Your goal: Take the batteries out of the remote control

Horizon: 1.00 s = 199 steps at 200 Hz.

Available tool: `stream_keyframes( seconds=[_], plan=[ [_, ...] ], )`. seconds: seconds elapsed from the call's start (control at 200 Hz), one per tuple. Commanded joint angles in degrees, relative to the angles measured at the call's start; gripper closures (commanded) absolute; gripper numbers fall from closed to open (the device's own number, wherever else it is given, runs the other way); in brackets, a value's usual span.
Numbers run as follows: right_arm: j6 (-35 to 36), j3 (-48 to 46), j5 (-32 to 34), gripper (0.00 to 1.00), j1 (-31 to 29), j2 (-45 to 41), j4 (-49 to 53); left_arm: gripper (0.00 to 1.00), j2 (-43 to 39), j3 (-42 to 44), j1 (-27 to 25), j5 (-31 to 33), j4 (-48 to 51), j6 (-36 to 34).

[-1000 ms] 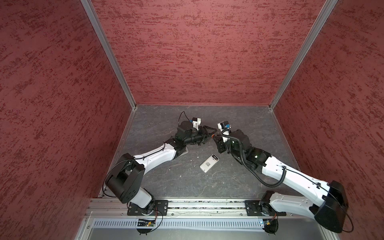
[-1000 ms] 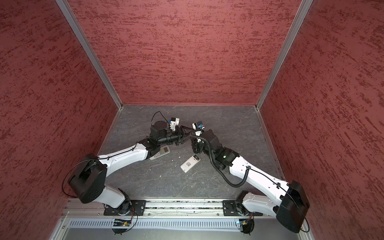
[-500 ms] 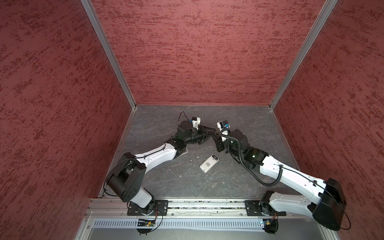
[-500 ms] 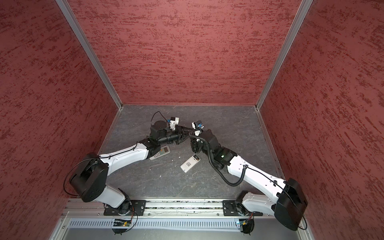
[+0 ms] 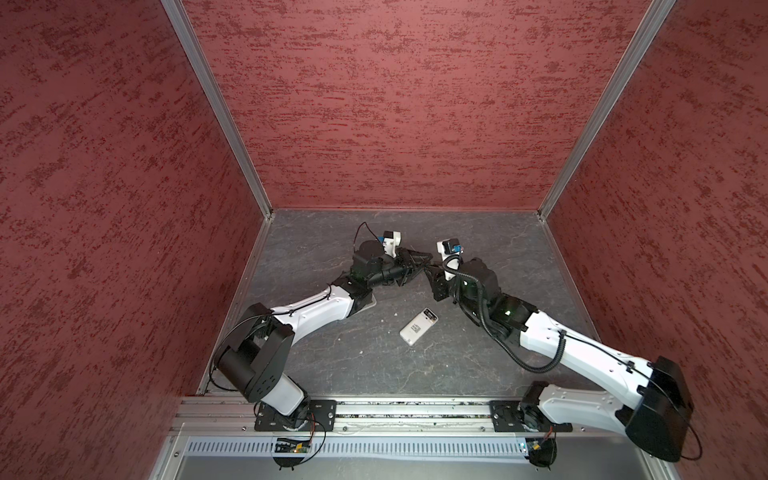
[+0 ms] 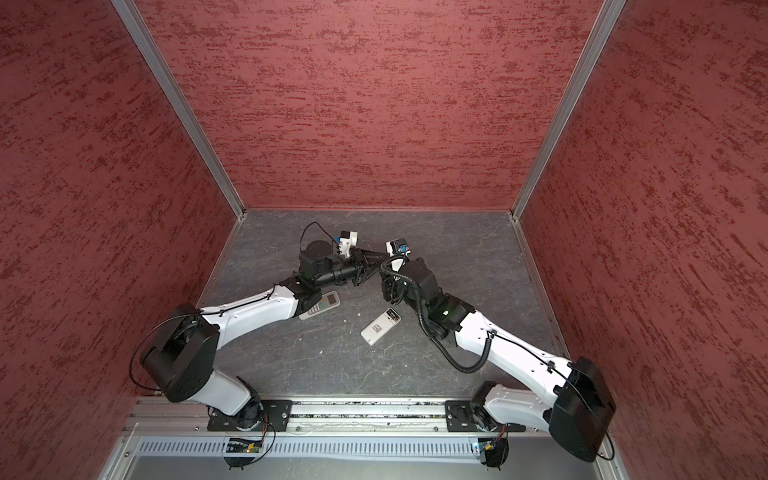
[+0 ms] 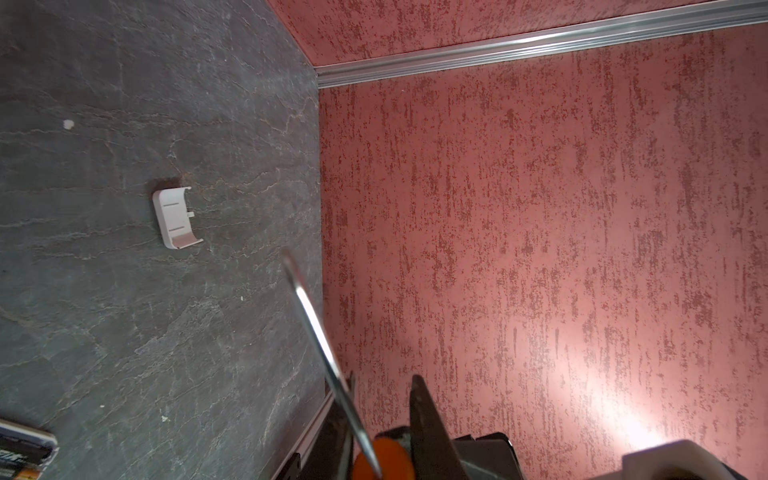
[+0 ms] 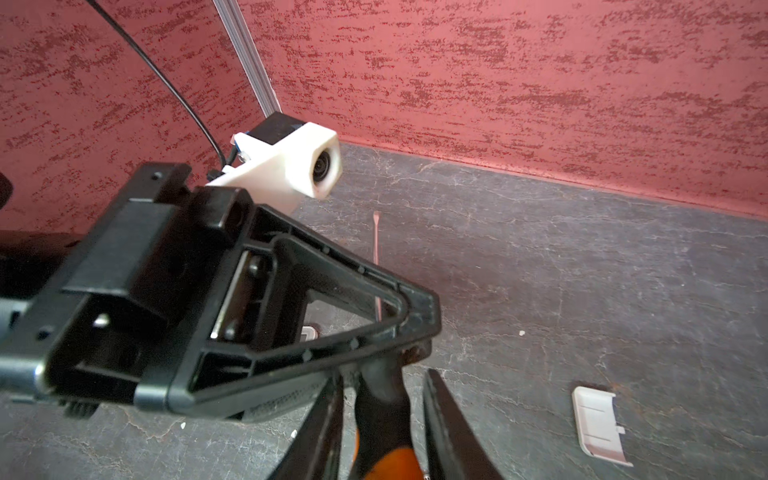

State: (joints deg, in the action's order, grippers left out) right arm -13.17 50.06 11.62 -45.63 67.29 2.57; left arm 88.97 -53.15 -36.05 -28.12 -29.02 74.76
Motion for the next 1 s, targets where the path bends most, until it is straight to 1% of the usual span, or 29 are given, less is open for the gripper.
stream_keyframes(
  seconds=[0.0, 0.095, 0.22, 0.306, 0.431, 0.496, 0.676, 0.762, 0.822, 0.892, 0.992],
  plan=[
    [-3.2, -0.5, -1.2, 0.55, 0.0, -2.6, -1.2, 1.00, 0.5, 0.3, 0.9, -1.0, -4.9, 0.4],
    [-5.0, -0.8, -1.8, 0.49, -0.1, -4.3, -0.9, 1.00, 0.5, 0.3, 1.6, -1.3, -5.3, 0.1],
    [-7.8, -1.0, -1.3, 0.48, 0.0, -6.7, 0.1, 1.00, 0.5, 0.7, 2.7, -1.5, -5.8, -0.4],
    [-11.5, -1.3, -0.7, 0.48, 0.4, -8.9, 1.1, 1.00, 0.2, 1.4, 3.4, -1.2, -6.5, -1.1],
    [-19.3, -2.3, -6.0, 0.48, 2.7, -10.4, -0.2, 1.00, -0.4, 2.2, 3.9, 0.1, -8.4, -3.4],
    [-23.0, -2.4, -8.0, 0.48, 3.5, -9.8, -1.3, 1.00, -0.6, 2.5, 3.8, 0.3, -9.8, -4.4],
    [-32.7, -5.0, -12.2, 0.48, 5.1, -7.1, -9.0, 1.00, -1.4, 3.5, 3.5, 1.9, -13.2, -6.5],
    [-36.3, -6.9, -14.5, 0.48, 5.9, -5.6, -14.6, 1.00, -1.8, 3.7, 3.2, 2.5, -13.7, -7.3],
    [-37.5, -7.5, -15.5, 0.49, 6.0, -4.6, -17.8, 1.00, -1.9, 3.7, 3.0, 2.8, -13.5, -7.7],
    [-37.8, -7.0, -16.1, 0.51, 6.0, -3.4, -18.9, 1.00, -1.9, 3.5, 2.9, 3.0, -12.9, -8.0],
    [-37.7, -6.3, -15.8, 0.56, 6.0, -2.1, -19.8, 1.00, -1.7, 3.2, 2.4, 2.8, -13.0, -8.2]
  ],
)
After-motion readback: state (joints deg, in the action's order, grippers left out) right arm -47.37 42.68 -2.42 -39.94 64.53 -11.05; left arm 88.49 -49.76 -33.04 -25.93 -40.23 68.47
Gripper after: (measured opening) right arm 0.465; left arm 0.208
